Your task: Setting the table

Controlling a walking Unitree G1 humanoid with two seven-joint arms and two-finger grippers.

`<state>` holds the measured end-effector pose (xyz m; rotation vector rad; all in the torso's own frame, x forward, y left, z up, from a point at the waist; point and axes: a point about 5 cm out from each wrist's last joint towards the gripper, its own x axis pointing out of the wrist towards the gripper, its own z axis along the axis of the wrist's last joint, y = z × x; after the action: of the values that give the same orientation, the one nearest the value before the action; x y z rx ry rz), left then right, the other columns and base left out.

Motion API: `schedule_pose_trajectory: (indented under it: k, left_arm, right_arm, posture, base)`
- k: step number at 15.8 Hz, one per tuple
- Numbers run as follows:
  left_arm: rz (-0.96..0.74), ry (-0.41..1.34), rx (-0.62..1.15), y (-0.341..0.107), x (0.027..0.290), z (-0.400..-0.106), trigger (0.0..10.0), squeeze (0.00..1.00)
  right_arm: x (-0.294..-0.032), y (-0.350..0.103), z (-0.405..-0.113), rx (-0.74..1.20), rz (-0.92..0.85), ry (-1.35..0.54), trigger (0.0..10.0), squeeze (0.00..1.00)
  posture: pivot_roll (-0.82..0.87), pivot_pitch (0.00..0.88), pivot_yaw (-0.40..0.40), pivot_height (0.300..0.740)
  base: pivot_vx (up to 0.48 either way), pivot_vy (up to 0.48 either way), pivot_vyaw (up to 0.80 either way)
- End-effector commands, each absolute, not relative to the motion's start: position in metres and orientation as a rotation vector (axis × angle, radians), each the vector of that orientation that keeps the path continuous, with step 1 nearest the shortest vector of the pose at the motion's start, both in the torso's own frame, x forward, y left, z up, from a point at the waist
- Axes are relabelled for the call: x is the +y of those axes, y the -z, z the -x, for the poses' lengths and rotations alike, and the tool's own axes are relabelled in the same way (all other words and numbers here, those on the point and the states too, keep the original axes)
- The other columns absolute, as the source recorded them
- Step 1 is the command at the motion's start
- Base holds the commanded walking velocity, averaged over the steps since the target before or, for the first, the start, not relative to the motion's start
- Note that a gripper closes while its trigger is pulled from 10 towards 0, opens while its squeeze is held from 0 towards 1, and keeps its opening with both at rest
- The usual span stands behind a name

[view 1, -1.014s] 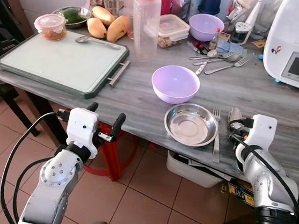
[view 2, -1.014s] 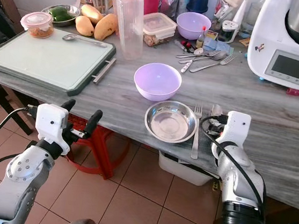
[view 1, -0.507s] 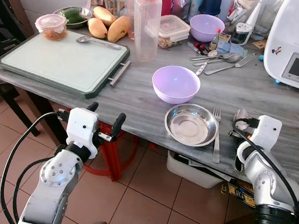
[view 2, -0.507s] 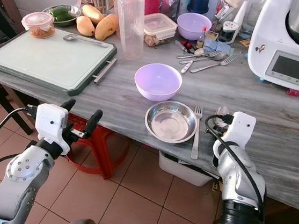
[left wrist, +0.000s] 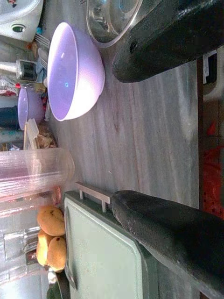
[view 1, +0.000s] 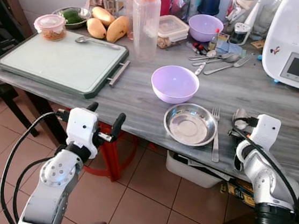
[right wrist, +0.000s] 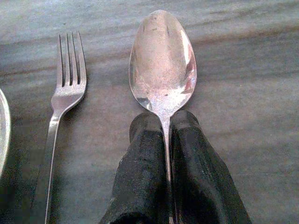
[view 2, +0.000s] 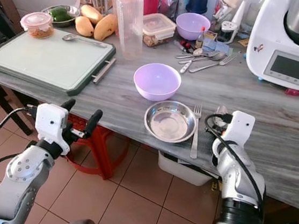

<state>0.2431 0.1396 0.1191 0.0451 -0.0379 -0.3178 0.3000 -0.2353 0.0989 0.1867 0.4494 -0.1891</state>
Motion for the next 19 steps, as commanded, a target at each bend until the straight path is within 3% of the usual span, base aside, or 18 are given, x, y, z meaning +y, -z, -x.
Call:
schedule_pose_trajectory:
  k: [1,2,3,4,5,6,19]
  left_arm:
    - [-0.056,0.316,-0.032,-0.118,0.139,-0.244,10.0,0.0]
    - [-0.056,0.316,-0.033,-0.118,0.139,-0.244,10.0,0.0]
    - [-0.056,0.316,-0.033,-0.118,0.139,-0.244,10.0,0.0]
    - [-0.055,0.315,-0.032,-0.118,0.139,-0.244,10.0,0.0]
    - [-0.055,0.315,-0.032,-0.118,0.139,-0.245,10.0,0.0]
    - [-0.054,0.317,-0.032,-0.118,0.138,-0.245,10.0,0.0]
    - [-0.053,0.318,-0.037,-0.119,0.137,-0.247,10.0,0.0]
  right_arm:
    - [-0.231,-0.07,-0.288,0.594,-0.205,0.193,0.1,0.0]
    - [-0.231,-0.07,-0.288,0.593,-0.205,0.19,2.0,0.0]
    - [-0.231,-0.07,-0.288,0.593,-0.206,0.191,3.3,0.0]
    - [-0.231,-0.07,-0.288,0.586,-0.206,0.19,8.4,0.0]
    - [-0.231,-0.072,-0.288,0.58,-0.209,0.186,9.6,0.25]
    - [-0.23,-0.073,-0.289,0.57,-0.219,0.182,10.0,1.0]
    - [-0.233,-0.088,-0.292,0.505,-0.164,0.172,10.0,1.0]
  posture:
    - [0.02,0.038,0.061,0.74]
    - [0.02,0.038,0.062,0.74]
    - [0.02,0.039,0.061,0.74]
    - [0.02,0.039,0.062,0.74]
    - [0.02,0.04,0.062,0.74]
    - [0.02,0.04,0.063,0.74]
    - [0.02,0.034,0.063,0.74]
  base:
    - [0.0,0.0,0.0]
    - [0.0,0.0,0.0]
    - [0.0,0.0,0.0]
    - [0.0,0.0,0.0]
    - [0.0,0.0,0.0]
    - [0.0,0.0,0.0]
    - [0.0,0.0,0.0]
